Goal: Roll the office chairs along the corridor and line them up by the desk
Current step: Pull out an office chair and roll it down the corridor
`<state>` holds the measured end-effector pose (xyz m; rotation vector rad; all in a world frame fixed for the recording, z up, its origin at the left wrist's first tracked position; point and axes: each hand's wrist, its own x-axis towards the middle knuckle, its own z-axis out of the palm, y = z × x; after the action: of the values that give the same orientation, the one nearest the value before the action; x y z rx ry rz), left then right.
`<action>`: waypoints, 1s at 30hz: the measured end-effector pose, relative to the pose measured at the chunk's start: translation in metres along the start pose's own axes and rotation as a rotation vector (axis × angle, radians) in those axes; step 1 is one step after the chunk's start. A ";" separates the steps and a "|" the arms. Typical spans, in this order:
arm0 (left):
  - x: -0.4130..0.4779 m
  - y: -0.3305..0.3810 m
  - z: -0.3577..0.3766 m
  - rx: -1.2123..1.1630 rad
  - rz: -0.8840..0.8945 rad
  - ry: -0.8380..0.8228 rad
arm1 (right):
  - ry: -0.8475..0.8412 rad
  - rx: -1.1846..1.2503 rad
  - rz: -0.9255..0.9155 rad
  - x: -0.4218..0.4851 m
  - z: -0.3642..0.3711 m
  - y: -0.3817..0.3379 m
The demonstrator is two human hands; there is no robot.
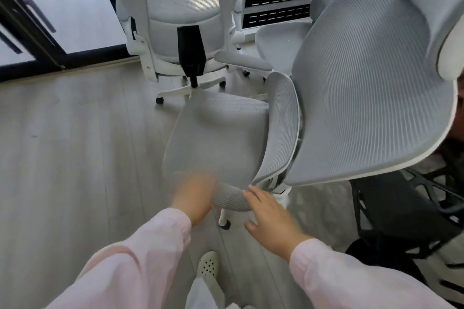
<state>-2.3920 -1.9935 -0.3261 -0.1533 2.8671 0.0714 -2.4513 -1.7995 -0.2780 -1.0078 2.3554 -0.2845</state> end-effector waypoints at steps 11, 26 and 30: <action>-0.105 0.187 -0.155 -0.366 0.032 0.592 | 0.070 -0.046 -0.028 -0.212 -0.026 0.058; -0.209 0.217 -0.190 -0.239 -0.074 0.635 | 0.457 -0.154 0.083 -0.307 -0.098 0.036; -0.265 0.172 -0.176 -0.279 -0.170 0.634 | 0.488 -0.165 0.030 -0.313 -0.094 -0.004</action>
<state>-2.2034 -1.8075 -0.0799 -0.5643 3.4385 0.4682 -2.3258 -1.5795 -0.0710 -1.0717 2.8703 -0.3615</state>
